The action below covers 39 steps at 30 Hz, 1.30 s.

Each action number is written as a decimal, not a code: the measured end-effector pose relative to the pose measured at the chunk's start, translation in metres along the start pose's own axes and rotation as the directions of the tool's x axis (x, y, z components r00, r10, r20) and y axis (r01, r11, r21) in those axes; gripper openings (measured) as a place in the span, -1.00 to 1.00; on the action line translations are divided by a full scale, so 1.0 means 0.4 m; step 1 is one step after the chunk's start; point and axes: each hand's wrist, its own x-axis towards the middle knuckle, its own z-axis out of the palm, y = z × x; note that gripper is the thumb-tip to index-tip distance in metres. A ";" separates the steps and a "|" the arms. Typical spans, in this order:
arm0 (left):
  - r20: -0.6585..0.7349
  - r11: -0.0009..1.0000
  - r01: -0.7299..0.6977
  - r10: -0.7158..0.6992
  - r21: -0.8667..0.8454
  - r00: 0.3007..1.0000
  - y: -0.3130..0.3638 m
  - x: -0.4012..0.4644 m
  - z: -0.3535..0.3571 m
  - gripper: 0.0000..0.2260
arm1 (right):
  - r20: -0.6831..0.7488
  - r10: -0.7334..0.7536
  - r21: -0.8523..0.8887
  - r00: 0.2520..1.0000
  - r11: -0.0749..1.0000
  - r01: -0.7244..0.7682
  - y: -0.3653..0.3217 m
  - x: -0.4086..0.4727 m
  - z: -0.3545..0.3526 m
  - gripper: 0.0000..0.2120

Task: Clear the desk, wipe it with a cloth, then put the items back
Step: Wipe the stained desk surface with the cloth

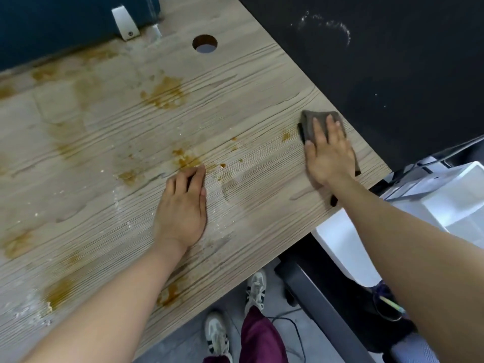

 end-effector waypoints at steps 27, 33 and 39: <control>0.015 0.999 0.038 -0.038 0.032 0.999 0.012 0.000 -0.007 -0.55 | 0.122 -0.556 -0.054 0.822 0.823 0.565 -0.192 -0.040 0.043 -0.50; -0.003 0.999 0.022 -0.022 0.040 1.000 0.005 0.000 -0.004 -0.57 | 0.013 -0.191 -0.063 0.981 0.979 0.192 -0.053 0.119 -0.015 -0.48; 0.017 0.998 0.030 -0.031 0.047 0.999 0.007 0.002 -0.005 -0.57 | 0.070 -0.456 -0.060 0.887 0.886 0.460 -0.240 -0.024 0.055 -0.47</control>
